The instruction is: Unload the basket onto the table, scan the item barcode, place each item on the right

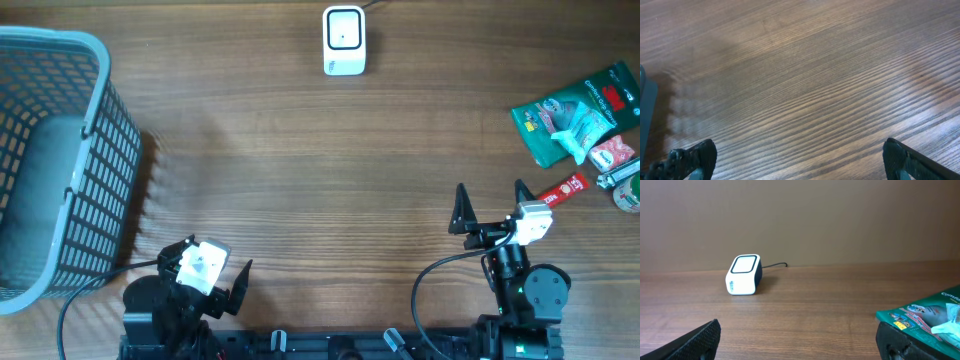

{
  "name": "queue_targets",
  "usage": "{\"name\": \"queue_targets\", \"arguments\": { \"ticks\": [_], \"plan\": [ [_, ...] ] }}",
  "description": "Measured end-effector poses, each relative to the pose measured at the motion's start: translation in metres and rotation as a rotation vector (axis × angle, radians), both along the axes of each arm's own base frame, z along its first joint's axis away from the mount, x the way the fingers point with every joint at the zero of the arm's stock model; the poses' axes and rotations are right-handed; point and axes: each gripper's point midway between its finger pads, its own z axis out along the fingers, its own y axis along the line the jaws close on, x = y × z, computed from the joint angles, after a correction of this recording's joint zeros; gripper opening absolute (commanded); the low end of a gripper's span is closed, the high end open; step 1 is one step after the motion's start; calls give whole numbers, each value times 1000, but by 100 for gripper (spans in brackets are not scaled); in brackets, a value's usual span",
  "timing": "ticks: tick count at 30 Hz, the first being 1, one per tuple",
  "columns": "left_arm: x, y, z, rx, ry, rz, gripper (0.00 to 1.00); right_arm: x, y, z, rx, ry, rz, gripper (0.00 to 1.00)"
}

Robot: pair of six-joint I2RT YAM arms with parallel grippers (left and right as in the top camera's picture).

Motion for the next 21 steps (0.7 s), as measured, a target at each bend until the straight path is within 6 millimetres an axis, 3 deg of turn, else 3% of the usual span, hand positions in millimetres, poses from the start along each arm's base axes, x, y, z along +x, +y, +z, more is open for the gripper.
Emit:
{"name": "queue_targets", "arguments": {
  "ticks": [4,7,11,16,21],
  "plan": [
    [2,-8,7,-37,-28,-32,100,0,0,0,0,0,0,100],
    [14,-17,34,-76,-146,-77,100,0,0,0,0,0,0,100],
    [36,-32,91,-110,-439,-170,100,0,-1,0,0,0,-3,99],
    [51,-35,87,-123,-524,-190,100,0,-1,0,0,0,-3,100],
    [68,-17,64,-273,-449,-7,100,0,-1,0,0,0,-4,100]
  ]
}}
